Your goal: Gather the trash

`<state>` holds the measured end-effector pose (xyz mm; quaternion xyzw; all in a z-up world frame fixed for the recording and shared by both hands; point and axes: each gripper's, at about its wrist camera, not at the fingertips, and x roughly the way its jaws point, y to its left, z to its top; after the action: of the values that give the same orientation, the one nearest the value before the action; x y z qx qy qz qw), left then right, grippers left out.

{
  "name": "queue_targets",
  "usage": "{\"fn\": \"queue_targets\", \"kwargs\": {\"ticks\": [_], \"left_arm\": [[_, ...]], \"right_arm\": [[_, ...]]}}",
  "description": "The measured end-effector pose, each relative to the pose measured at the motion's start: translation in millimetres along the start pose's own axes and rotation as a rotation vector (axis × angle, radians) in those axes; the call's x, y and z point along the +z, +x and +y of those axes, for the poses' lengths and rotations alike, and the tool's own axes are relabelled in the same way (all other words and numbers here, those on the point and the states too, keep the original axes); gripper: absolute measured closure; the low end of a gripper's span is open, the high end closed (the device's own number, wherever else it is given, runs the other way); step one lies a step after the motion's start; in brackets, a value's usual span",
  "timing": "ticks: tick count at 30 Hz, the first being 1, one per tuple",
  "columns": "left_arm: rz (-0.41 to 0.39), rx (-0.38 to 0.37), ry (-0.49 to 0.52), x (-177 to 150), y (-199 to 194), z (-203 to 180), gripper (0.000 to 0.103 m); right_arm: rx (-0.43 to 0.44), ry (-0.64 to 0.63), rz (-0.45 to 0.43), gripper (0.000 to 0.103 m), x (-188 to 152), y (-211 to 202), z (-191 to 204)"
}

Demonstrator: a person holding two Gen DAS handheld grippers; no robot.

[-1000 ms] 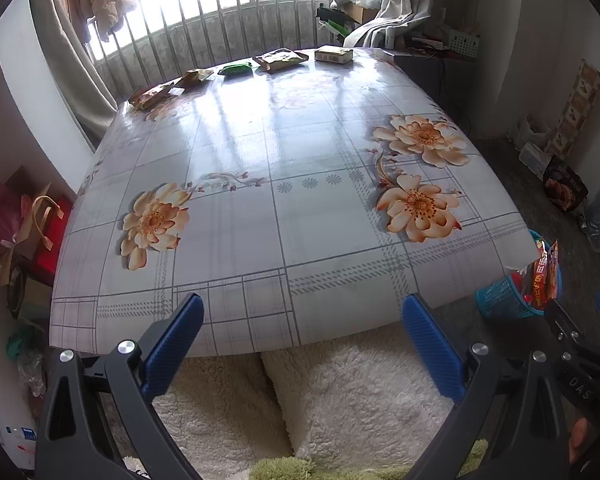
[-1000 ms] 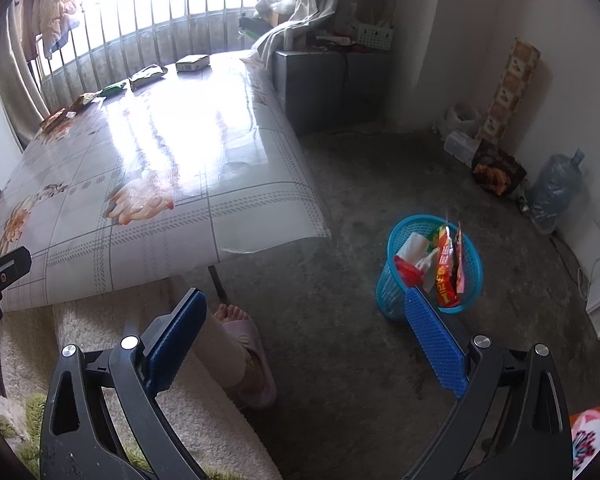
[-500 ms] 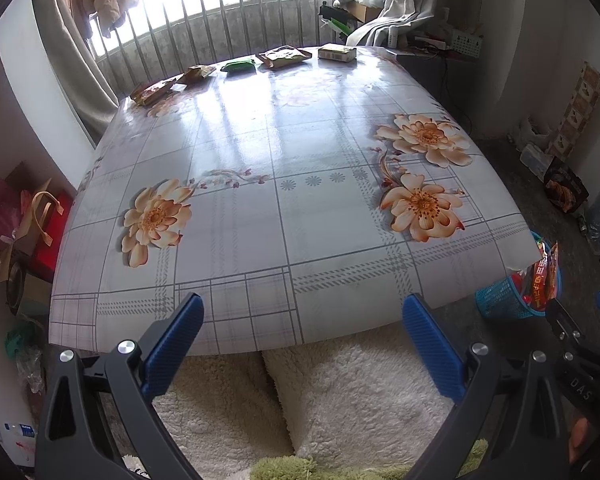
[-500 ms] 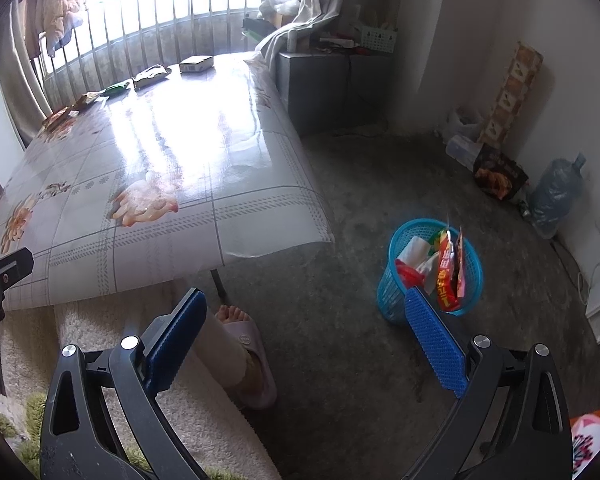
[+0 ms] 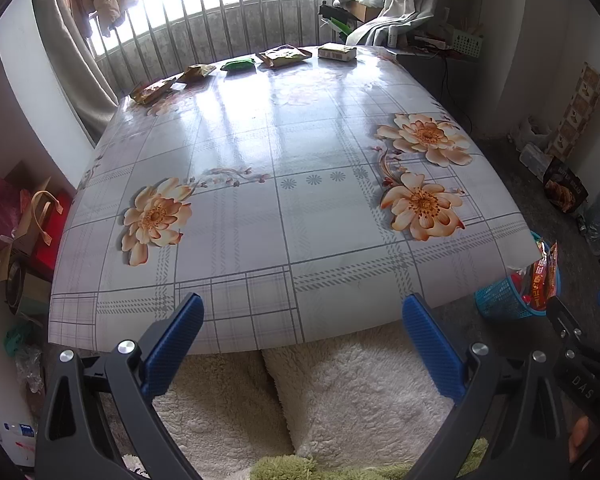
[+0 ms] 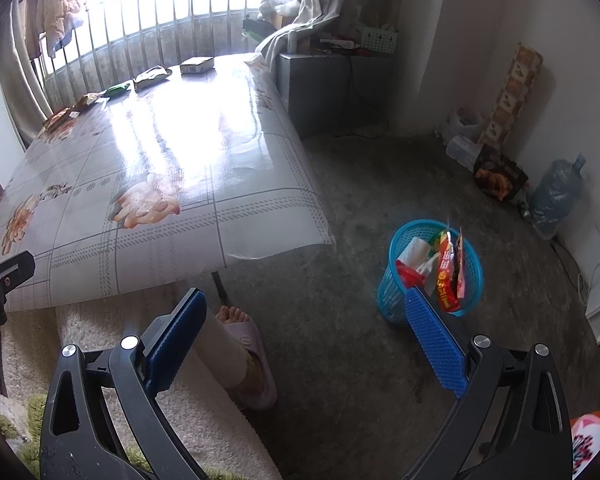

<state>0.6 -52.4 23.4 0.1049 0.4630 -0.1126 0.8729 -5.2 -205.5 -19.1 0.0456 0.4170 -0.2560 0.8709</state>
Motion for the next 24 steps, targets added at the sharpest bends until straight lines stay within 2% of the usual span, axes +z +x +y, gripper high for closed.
{"fn": "queue_targets", "kwargs": {"ticks": [24], "left_arm": [[0.000,-0.001,0.001,-0.4,-0.2,1.2,0.005]], "right_arm": [[0.012,-0.001,0.001,0.008,2.9,-1.0,3.2]]}}
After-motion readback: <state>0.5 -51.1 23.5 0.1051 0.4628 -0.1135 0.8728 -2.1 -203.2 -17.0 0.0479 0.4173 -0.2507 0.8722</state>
